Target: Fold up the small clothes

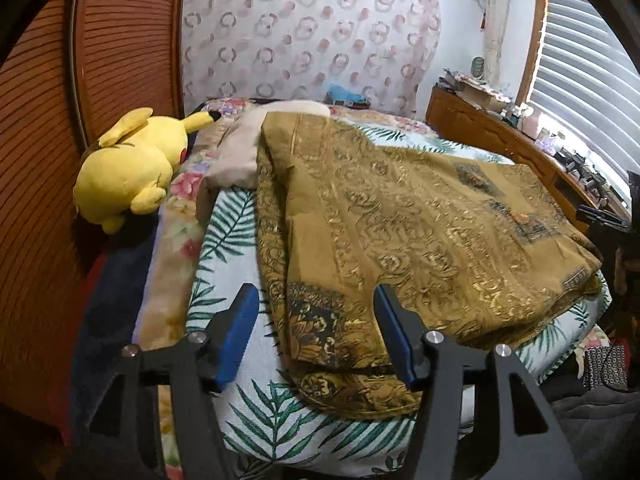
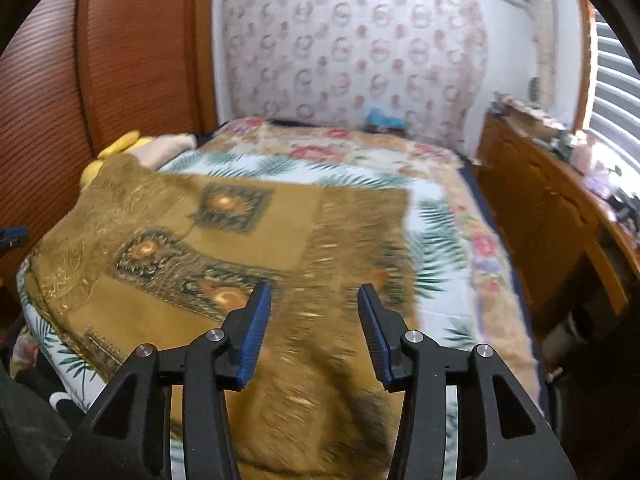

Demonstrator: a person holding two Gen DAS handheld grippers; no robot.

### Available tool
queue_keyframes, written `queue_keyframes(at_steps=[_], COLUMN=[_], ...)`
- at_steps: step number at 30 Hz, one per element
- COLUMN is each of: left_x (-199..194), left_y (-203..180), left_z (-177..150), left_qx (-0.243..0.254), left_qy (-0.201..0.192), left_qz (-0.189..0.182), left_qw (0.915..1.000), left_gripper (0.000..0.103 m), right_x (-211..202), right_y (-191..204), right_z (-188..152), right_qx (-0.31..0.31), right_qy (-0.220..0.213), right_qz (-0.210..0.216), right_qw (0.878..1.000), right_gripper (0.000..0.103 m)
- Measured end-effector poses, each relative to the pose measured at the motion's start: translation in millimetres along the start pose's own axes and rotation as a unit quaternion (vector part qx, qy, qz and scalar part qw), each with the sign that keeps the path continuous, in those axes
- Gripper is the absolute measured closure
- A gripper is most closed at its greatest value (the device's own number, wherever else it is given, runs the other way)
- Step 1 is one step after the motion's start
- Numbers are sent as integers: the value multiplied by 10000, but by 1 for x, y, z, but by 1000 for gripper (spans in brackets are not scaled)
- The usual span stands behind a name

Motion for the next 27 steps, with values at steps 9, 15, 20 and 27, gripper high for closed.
queue_keyframes(at_steps=[9, 15, 20, 27], left_x=[14, 17, 20, 21], left_y=[7, 8, 8, 7], left_z=[-14, -19, -20, -24], left_qx=[-46, -59, -73, -79], left_qy=[229, 279, 347, 405], left_qz=[279, 324, 302, 320], left_qw=[9993, 9991, 9989, 9986], left_gripper=[44, 44, 44, 44], right_x=[60, 74, 75, 76], right_y=[32, 35, 36, 38], right_z=[-7, -17, -17, -18], right_qx=[-237, -218, -215, -178], right_qy=[502, 772, 757, 745], right_qz=[316, 384, 380, 420], right_qw=[9980, 9960, 9962, 9962], right_gripper=[57, 57, 55, 53])
Point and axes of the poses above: each gripper's, at about its wrist camera, not at the fingertips, and x roughly the way its jaws point, y to its left, z to its top, the point moved 3 cm from there along x, roughly the way its jaws point, and after that the axes turned 2 degrees about -x, right-handed, at the moved point
